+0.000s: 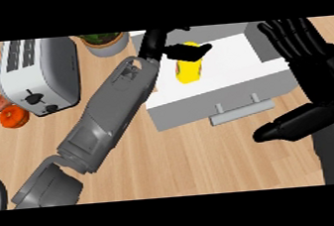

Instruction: Pick up the cup, place it into the drawer and close the drawer

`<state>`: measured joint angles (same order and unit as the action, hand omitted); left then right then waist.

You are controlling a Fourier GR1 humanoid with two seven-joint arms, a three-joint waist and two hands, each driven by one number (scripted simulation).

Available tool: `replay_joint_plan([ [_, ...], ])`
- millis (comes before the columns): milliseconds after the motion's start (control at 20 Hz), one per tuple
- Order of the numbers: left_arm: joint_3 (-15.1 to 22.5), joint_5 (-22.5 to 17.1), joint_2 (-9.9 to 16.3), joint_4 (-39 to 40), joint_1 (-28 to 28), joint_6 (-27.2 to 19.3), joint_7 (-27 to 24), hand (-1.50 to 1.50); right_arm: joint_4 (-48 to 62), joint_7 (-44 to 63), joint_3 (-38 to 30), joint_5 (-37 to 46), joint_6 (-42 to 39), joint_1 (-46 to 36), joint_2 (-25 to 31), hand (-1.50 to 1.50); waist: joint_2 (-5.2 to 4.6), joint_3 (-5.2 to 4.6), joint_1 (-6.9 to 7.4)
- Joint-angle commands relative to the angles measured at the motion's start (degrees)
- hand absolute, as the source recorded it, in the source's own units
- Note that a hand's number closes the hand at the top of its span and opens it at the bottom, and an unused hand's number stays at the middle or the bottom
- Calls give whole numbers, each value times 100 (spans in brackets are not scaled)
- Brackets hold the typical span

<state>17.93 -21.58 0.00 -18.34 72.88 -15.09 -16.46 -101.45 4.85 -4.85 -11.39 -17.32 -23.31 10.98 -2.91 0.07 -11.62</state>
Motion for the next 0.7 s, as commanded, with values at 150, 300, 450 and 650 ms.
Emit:
replay_joint_plan([
  [150,-227,-850,0,-462,-106,280,-634,-150,-30,141,603,-830,-1093,-55,27,150,21,-7,-49],
  [300,-309,-1108,0,-559,-65,136,-961,-150,99,444,980,-867,-1544,-35,247,150,61,-12,158],
  [450,-429,-1272,0,-461,138,-110,-971,-150,86,633,1223,-479,-2096,250,864,150,109,-6,263],
  [650,-317,-1456,0,-405,-109,-140,-1252,-150,-214,917,1472,217,-2055,413,1139,-150,181,-8,528],
])
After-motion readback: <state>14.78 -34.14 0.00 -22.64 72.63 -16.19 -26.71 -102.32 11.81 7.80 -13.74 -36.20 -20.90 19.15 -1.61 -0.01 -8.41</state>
